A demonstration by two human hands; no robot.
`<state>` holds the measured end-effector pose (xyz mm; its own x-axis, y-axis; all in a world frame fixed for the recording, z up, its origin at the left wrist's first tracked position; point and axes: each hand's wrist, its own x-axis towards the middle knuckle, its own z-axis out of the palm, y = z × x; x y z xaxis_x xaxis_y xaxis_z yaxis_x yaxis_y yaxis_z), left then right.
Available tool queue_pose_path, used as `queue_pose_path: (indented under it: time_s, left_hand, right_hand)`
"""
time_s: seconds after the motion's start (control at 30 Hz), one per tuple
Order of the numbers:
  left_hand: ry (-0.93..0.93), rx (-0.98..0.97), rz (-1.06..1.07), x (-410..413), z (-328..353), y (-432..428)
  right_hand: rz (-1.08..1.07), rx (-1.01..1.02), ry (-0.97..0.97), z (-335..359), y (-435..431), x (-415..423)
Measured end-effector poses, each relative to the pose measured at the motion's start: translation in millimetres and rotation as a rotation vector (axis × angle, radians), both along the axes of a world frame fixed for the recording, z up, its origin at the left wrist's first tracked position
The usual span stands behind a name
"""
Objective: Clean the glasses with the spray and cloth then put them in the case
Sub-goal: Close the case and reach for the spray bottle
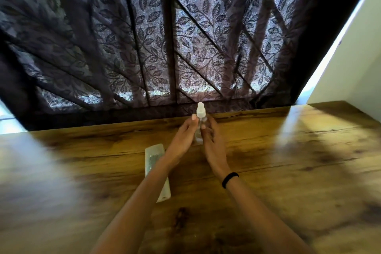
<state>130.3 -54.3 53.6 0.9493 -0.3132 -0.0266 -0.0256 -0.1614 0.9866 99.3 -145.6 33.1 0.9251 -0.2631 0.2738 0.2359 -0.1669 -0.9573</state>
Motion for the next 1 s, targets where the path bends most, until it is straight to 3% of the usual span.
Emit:
queue_pose_path:
  time_s: [0.33,1.0]
  left_hand:
    - [-0.058,0.056,0.148,16.1,5.9,58.7]
    - [-0.028,0.063,0.169,19.1,-13.9,72.5]
  right_hand:
    - [0.23,0.108,0.098,3.0,50.1,33.2]
    - [0.272,0.053,0.275,-8.8,60.9,43.7]
